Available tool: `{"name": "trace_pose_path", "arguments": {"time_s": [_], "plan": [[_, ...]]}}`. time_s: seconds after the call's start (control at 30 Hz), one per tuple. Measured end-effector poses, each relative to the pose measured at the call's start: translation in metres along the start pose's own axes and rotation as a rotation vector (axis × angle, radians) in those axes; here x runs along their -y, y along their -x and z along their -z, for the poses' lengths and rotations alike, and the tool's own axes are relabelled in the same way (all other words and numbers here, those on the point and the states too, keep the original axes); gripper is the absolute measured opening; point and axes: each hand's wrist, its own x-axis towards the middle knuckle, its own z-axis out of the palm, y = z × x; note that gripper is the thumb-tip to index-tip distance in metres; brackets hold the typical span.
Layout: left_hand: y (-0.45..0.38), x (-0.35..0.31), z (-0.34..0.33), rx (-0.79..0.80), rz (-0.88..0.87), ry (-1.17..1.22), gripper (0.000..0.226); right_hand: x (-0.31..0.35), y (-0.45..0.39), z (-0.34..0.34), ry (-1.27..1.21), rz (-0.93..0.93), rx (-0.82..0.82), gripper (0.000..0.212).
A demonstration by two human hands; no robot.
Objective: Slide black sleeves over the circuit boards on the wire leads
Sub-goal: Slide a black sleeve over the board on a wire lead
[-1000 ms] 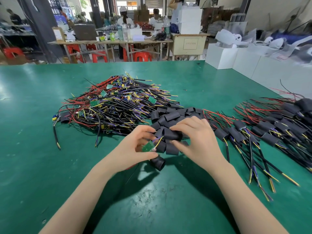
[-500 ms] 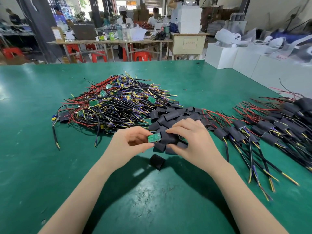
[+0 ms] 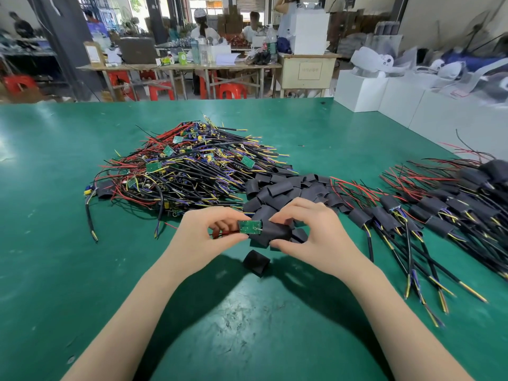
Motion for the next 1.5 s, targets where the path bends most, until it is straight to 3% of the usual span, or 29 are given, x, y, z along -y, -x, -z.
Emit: {"name": "trace_pose_path", "arguments": {"time_s": [0.2,0.33,0.57,0.97,1.23,1.5], "plan": [[0.0,0.005,-0.002,0.09,0.137,0.1,0.013,0.0,-0.002,-0.001,0.177,0.117,-0.03,0.032],[0.0,0.006,-0.002,0.1,0.184,0.12,0.021,0.002,-0.002,-0.003,0.196,0.142,-0.022,0.031],[0.001,0.004,-0.005,0.096,0.085,0.064,0.023,0.004,0.002,-0.005,0.104,0.08,0.072,0.031],[0.002,0.001,-0.007,0.015,0.125,0.269,0.029,0.009,0.001,-0.005,-0.133,-0.024,0.02,0.03],[0.001,-0.001,-0.011,-0.015,0.439,0.613,0.026,0.012,0.0,-0.009,-0.044,0.053,-0.045,0.033],[0.001,-0.001,-0.014,-0.044,0.25,0.476,0.028,0.009,0.001,-0.011,-0.048,-0.002,-0.065,0.035]]}}
